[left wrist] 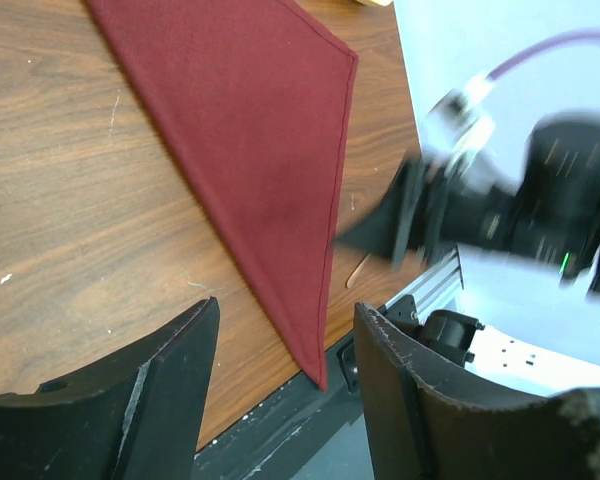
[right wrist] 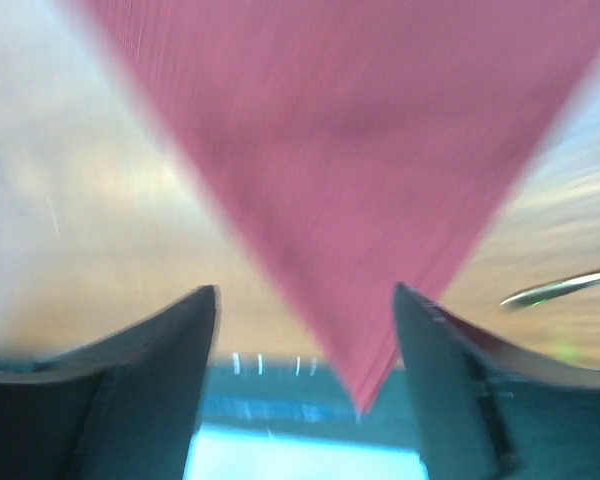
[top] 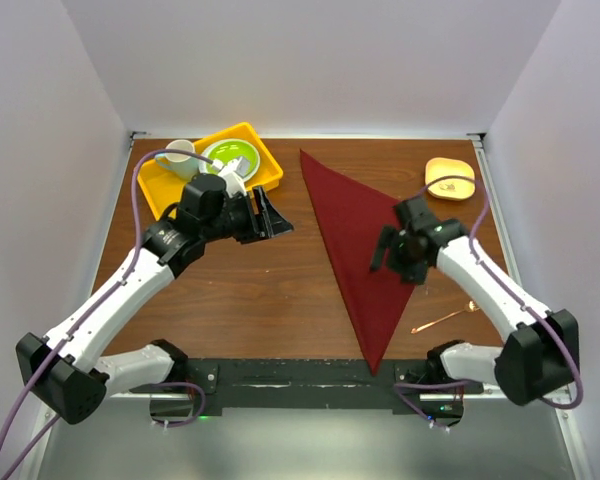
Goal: Fold the napkin, place the utensils inside, and roll it up
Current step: Grab a utensil with the right arm
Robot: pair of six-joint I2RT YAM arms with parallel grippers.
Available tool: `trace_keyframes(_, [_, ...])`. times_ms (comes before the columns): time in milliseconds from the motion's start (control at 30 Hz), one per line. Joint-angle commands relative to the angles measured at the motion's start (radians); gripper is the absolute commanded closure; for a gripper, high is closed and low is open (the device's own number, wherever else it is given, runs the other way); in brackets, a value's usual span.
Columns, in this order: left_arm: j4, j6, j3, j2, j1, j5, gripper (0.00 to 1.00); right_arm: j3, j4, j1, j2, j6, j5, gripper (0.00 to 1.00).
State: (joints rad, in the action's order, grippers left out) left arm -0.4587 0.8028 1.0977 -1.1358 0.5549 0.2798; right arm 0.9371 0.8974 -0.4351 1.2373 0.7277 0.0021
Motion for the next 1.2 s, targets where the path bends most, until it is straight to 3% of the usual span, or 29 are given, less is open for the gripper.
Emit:
trace_keyframes(0, [-0.005,0.007,0.056,0.016,-0.012,0.028,0.38,0.095,0.156,0.233,0.088,-0.105,0.178,0.08])
trace_keyframes(100, [0.000,0.003,0.063,0.018,-0.013,0.039,0.38,0.098,0.175,0.390,0.111,-0.106,0.199,0.02])
trace_keyframes(267, [-0.003,-0.019,0.076,0.007,-0.029,0.076,0.37,0.008,0.149,0.643,0.067,-0.119,0.180,0.02])
trace_keyframes(400, [-0.015,-0.036,0.082,0.005,-0.061,0.107,0.36,-0.055,0.097,0.693,0.093,-0.091,0.153,0.04])
trace_keyframes(567, [-0.032,-0.057,0.085,0.004,-0.113,0.163,0.36,-0.174,0.023,0.723,0.097,-0.065,0.119,0.18])
trace_keyframes(733, [-0.067,-0.083,0.105,-0.002,-0.138,0.156,0.36,-0.228,-0.032,0.728,0.117,-0.016,0.113,0.23])
trace_keyframes(800, [-0.070,-0.083,0.106,-0.001,-0.138,0.157,0.36,-0.250,-0.067,0.730,0.142,-0.007,0.104,0.37])
trace_keyframes(967, [-0.090,-0.088,0.106,0.004,-0.138,0.160,0.36,-0.290,-0.115,0.731,0.160,0.007,0.111,0.57])
trace_keyframes(1067, [-0.092,-0.085,0.100,0.011,-0.138,0.164,0.36,-0.291,-0.115,0.730,0.137,0.013,0.121,0.81])
trace_keyframes(1167, [-0.092,-0.082,0.100,0.016,-0.138,0.170,0.36,-0.281,-0.111,0.730,0.122,0.010,0.128,0.87])
